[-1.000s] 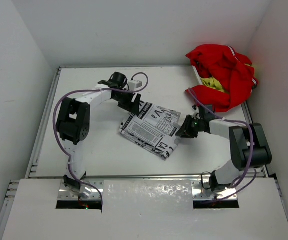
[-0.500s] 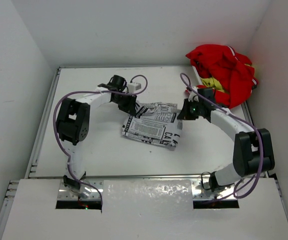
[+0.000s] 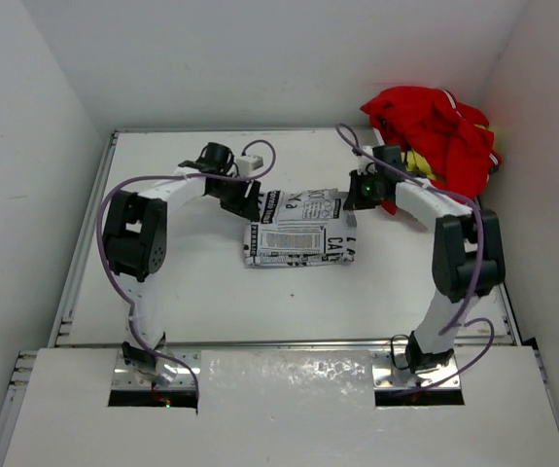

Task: Fold and stack the trousers
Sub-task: Fold the trousers

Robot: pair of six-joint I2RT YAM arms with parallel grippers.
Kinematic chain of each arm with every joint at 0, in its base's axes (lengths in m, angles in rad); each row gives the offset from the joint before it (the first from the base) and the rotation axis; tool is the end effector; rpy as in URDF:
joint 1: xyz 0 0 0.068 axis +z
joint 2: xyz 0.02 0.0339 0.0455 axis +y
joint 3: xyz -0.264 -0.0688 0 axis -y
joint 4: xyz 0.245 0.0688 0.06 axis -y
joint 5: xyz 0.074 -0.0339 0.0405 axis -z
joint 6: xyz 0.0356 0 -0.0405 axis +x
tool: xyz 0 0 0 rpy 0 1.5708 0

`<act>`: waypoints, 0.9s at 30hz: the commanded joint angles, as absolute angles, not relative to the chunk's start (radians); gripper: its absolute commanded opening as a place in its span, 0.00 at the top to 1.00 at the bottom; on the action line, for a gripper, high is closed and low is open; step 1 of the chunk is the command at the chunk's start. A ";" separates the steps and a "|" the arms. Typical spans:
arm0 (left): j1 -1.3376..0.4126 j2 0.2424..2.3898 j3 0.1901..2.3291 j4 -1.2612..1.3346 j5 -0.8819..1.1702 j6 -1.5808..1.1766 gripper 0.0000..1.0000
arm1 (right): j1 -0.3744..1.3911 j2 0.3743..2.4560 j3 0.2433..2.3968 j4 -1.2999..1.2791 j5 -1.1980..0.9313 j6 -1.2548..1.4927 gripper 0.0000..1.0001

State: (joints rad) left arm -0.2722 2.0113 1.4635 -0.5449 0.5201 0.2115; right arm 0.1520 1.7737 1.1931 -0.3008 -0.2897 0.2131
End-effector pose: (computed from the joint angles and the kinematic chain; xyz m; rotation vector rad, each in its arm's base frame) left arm 0.4010 -0.1303 0.1828 0.7849 2.4793 -0.7094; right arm 0.3738 0.0675 0.2044 -0.0538 2.4699 0.5147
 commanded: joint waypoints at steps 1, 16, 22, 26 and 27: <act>-0.242 1.944 1.460 -0.561 0.499 0.267 0.46 | 0.121 1.867 1.304 -0.302 -0.203 0.190 1.00; -0.178 1.927 1.659 -0.672 0.514 0.268 0.34 | 0.118 1.982 1.560 -0.460 -0.072 0.156 0.53; -0.179 1.864 1.727 -0.657 0.548 0.241 0.30 | 0.140 1.792 1.404 -0.430 -0.078 0.244 0.55; -0.199 1.809 1.657 -0.588 0.557 0.236 0.57 | 0.195 1.672 1.209 -0.350 -0.139 0.345 0.68; -0.210 1.807 1.637 -0.588 0.564 0.241 0.67 | 0.208 1.664 1.180 -0.339 -0.152 0.359 0.72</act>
State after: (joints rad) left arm -0.1886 1.8755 1.6672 -0.6426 0.5262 0.2436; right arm 0.1596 1.7031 1.2701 -0.3931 -0.0967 0.2695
